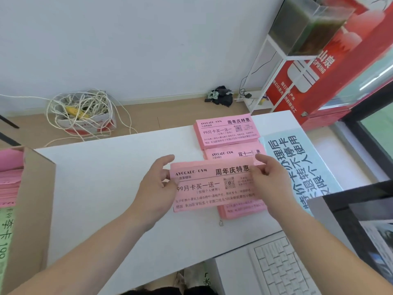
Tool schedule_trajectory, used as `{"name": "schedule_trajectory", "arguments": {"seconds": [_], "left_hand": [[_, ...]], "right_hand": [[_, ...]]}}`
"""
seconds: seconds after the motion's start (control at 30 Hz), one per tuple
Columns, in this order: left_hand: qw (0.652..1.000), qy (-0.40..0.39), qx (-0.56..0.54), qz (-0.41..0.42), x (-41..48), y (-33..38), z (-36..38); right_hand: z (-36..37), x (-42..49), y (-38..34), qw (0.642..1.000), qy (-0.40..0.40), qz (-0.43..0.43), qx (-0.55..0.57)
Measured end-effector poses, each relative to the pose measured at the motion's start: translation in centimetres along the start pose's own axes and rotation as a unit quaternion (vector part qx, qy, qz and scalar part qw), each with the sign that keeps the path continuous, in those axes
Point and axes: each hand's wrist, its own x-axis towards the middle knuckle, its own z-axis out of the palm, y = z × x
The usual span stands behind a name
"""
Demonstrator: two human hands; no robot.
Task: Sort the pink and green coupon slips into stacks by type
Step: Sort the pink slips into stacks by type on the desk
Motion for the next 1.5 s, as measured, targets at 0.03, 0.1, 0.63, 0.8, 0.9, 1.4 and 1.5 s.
{"name": "schedule_trajectory", "arguments": {"seconds": [0.03, 0.1, 0.63, 0.8, 0.9, 1.4, 1.5], "left_hand": [[1.0, 0.006, 0.005, -0.007, 0.6, 0.5, 0.0], [1.0, 0.013, 0.003, -0.019, 1.7, 1.4, 0.0], [0.998, -0.003, -0.055, -0.027, 14.2, 7.8, 4.7], [0.997, 0.018, -0.068, -0.033, 17.2, 7.7, 6.4], [0.996, 0.034, -0.069, -0.052, 18.2, 6.9, 6.9], [0.976, 0.058, 0.206, 0.049, 20.3, 4.9, 6.3], [0.937, -0.024, 0.332, 0.111, 18.9, 5.0, 5.3]], "right_hand": [[-0.2, 0.7, 0.0, 0.999, -0.001, 0.023, 0.027], [-0.4, 2.2, -0.2, 0.994, -0.014, 0.081, 0.075], [-0.8, 16.5, -7.1, 0.999, 0.006, 0.011, -0.043], [0.0, 19.9, -7.2, 0.997, 0.004, 0.029, -0.075], [0.6, 21.0, -6.4, 0.995, -0.013, 0.046, -0.087], [0.6, 20.9, -4.9, 0.952, -0.214, 0.0, -0.219], [0.7, 20.6, -5.8, 0.896, -0.255, -0.057, -0.358]]}}
